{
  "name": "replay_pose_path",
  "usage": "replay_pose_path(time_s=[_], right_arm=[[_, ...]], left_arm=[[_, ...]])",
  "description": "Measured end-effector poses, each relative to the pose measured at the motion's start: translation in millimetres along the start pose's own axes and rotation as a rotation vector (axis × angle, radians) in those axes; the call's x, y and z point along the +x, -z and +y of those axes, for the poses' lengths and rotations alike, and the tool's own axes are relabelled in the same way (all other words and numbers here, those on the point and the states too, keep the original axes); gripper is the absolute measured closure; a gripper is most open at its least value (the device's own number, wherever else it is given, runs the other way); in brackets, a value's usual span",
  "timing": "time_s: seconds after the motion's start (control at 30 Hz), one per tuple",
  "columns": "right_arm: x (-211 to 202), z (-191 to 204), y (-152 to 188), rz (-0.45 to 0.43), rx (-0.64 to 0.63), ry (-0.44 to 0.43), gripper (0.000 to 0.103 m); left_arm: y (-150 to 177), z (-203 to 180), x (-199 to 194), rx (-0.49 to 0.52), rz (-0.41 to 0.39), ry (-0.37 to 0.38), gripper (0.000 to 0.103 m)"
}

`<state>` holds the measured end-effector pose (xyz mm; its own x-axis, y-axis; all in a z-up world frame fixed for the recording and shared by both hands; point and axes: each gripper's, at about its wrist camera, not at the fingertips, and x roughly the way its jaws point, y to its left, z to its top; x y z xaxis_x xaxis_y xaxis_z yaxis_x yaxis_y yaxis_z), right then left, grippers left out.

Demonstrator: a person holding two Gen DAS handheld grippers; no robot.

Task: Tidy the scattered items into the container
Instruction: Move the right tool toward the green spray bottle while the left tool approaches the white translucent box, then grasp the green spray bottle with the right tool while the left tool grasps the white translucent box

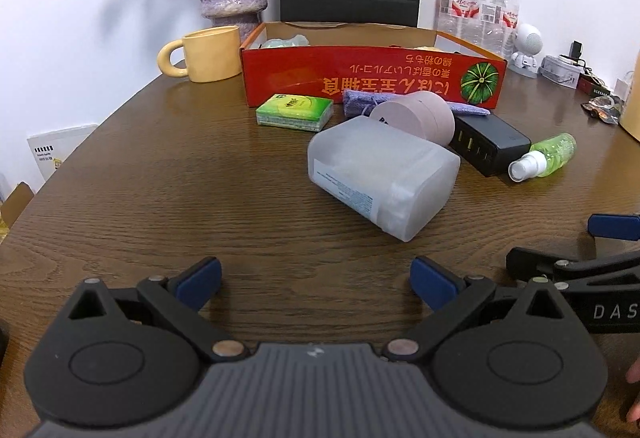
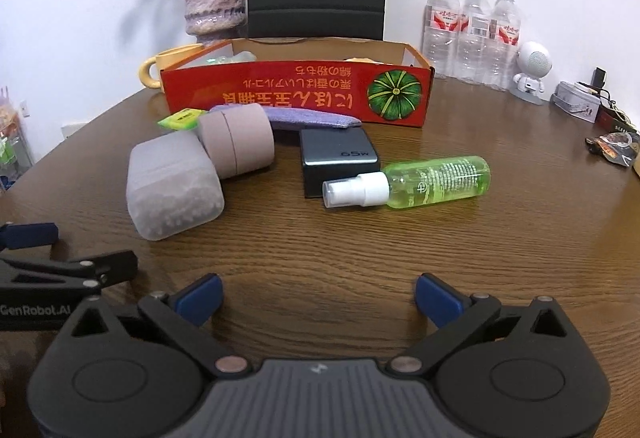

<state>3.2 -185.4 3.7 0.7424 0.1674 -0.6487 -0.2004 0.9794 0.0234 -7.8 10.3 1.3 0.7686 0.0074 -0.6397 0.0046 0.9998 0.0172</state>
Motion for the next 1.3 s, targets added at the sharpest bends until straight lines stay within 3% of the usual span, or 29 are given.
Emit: replay_pose_path(time_s=[0.87, 1.07, 1.2, 1.3], right_arm=[[4.9, -1.4, -2.6, -0.009, 0.042, 0.055, 0.000], [5.9, -2.4, -4.2, -0.007, 0.022, 0.039, 0.000], [8.1, -21.5, -15.7, 0.004, -0.028, 0.074, 0.000], [9.2, -46.8, -32.8, -0.015, -0.011, 0.081, 0.000]], left_arm=[[-3.0, -3.4, 4.8, 0.009, 0.001, 0.016, 0.000], [-6.4, -7.3, 1.2, 0.056, -0.020, 0.054, 0.000], [-18.9, -22.2, -2.2, 0.106, -0.087, 0.112, 0.000], [-33.6, -34.9, 15.5, 0.089, -0.067, 0.084, 0.000]])
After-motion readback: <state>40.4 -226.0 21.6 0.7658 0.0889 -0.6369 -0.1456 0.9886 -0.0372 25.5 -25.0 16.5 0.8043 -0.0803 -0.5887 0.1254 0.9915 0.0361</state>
